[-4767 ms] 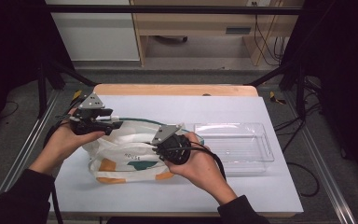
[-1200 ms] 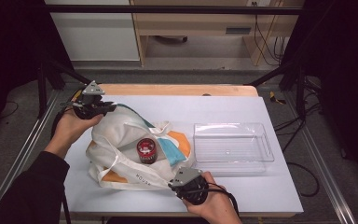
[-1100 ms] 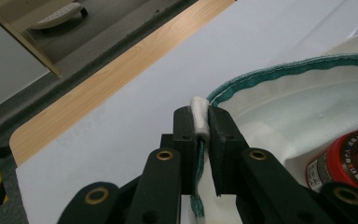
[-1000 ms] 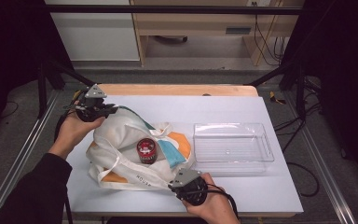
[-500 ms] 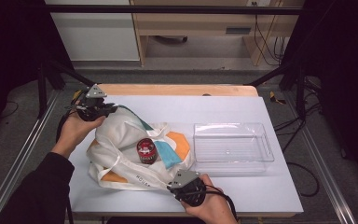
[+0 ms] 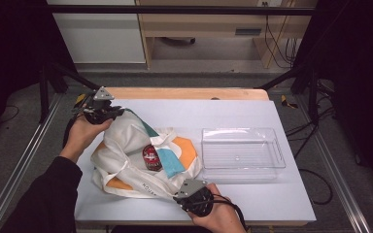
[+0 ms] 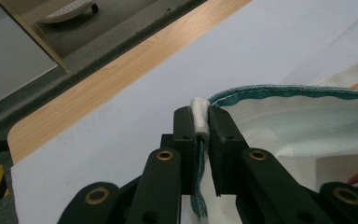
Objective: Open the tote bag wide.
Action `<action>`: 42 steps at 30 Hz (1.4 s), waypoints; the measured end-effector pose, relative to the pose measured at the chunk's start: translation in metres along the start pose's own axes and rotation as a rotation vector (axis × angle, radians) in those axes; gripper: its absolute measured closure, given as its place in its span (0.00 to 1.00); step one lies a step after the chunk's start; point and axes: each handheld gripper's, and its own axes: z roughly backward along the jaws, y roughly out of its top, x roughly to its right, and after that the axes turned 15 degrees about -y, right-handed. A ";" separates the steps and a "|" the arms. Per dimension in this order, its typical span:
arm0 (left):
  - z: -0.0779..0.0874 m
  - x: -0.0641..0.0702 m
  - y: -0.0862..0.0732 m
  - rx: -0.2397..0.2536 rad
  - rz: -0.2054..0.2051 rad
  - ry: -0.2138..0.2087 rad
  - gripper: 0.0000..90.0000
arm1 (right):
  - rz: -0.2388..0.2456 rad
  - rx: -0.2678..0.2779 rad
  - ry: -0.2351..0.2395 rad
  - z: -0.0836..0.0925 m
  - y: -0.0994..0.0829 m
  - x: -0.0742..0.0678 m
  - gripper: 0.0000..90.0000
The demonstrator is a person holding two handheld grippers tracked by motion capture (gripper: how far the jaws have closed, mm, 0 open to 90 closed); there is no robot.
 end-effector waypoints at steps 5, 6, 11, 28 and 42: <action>-0.004 -0.003 -0.002 0.001 -0.001 -0.006 0.91 | -0.001 -0.002 0.010 0.000 -0.002 -0.001 0.94; -0.005 -0.003 -0.002 0.003 0.001 -0.007 0.91 | 0.000 -0.003 0.010 -0.001 -0.002 -0.001 0.94; -0.010 -0.006 -0.006 0.000 0.004 -0.010 0.91 | -0.002 -0.011 0.015 -0.006 -0.006 -0.003 0.94; -0.024 -0.009 -0.030 0.010 0.062 -0.030 0.91 | -0.020 -0.012 0.023 -0.006 -0.007 -0.001 0.93; -0.001 0.010 -0.027 0.060 0.006 0.020 0.74 | -0.033 0.007 0.010 0.005 0.001 0.000 0.77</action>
